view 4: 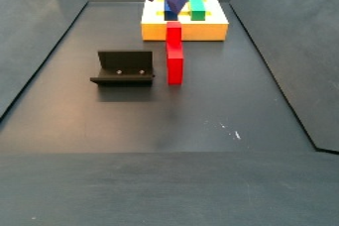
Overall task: Pick up the purple object. Move up. Place the purple object on the fixture. Regrasp the purple object. Move to above the board. Insert the purple object.
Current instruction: Place the purple object on the fixture.
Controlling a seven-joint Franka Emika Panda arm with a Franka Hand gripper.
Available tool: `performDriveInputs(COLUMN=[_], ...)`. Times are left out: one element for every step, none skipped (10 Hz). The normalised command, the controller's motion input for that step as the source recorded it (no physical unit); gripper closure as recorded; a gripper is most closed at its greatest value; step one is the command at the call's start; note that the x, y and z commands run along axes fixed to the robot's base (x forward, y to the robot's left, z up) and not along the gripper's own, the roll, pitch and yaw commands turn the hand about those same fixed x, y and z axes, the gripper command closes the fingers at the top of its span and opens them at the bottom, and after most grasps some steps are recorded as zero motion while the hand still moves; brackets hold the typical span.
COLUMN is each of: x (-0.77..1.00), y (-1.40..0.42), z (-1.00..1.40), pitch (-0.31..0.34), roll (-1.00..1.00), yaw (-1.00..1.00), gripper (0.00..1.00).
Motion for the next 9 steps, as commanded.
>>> performDriveInputs(x=[0.78, 0.88, 0.88, 0.83, 0.73, 0.58, 0.54, 0.51, 0.49], y=[-0.12, 0.00, 0.01, 0.03, 0.06, 0.11, 0.09, 0.07, 0.05], z=[0.11, 0.04, 0.05, 0.05, 0.05, 0.04, 0.00, 0.00, 0.00], pitch=[0.063, 0.200, 0.214, 0.203, 0.200, 0.151, 0.160, 0.180, 0.131], roll=[0.07, 0.02, 0.02, 0.01, 0.00, 0.00, 0.00, 0.00, 0.00], yaw=[0.47, 0.32, 0.31, 0.32, 0.37, 0.44, 0.45, 0.46, 0.50], gripper=[1.00, 1.00, 1.00, 1.00, 1.00, 1.00, 1.00, 1.00, 1.00])
